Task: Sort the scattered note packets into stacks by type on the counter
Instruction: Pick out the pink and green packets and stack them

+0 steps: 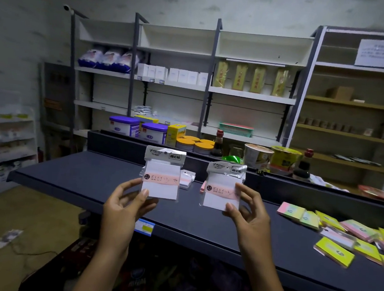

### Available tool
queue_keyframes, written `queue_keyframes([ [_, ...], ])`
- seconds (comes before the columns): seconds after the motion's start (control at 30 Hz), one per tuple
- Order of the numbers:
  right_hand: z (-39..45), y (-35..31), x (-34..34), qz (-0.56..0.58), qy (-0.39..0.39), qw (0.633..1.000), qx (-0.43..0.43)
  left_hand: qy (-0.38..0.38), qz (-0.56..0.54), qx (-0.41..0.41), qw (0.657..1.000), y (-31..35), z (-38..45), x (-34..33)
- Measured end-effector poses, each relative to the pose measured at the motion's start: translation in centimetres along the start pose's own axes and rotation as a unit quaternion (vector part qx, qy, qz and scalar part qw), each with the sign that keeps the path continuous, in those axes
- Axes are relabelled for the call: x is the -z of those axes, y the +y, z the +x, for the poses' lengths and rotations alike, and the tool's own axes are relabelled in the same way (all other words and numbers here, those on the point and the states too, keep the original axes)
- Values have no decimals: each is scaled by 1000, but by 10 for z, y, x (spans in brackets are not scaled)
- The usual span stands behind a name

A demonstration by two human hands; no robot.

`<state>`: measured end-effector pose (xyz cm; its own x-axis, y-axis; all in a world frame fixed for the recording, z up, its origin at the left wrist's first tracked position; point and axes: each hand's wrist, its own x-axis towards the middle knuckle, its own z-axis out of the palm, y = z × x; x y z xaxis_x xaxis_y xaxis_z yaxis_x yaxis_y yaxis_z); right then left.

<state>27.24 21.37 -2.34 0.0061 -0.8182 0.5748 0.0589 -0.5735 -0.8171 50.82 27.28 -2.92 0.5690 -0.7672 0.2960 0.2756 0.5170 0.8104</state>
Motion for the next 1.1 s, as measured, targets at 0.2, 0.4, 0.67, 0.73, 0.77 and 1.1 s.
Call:
queue_keyframes([
  [0.2, 54, 30, -13, 7, -3, 1000, 5, -2, 33, -16, 999, -24, 55, -18],
  [0.4, 112, 48, -23, 8, -23, 1000, 13, -30, 110, -23, 993, -57, 112, -39],
  [0.67, 156, 81, -37, -7, 0, 1000, 8, -78, 172, 26, 982, -106, 184, -55],
  [0.73, 167, 90, -40, -14, 9, 1000, 4, -93, 195, 46, 975, -120, 203, -56],
  [0.77, 172, 94, -42, -17, 15, 1000, 4, -103, 207, 56, 971, -127, 212, -56],
  [1.1, 226, 128, -77, -35, 44, 998, 10, -139, 314, 102, 933, -185, 268, -48],
])
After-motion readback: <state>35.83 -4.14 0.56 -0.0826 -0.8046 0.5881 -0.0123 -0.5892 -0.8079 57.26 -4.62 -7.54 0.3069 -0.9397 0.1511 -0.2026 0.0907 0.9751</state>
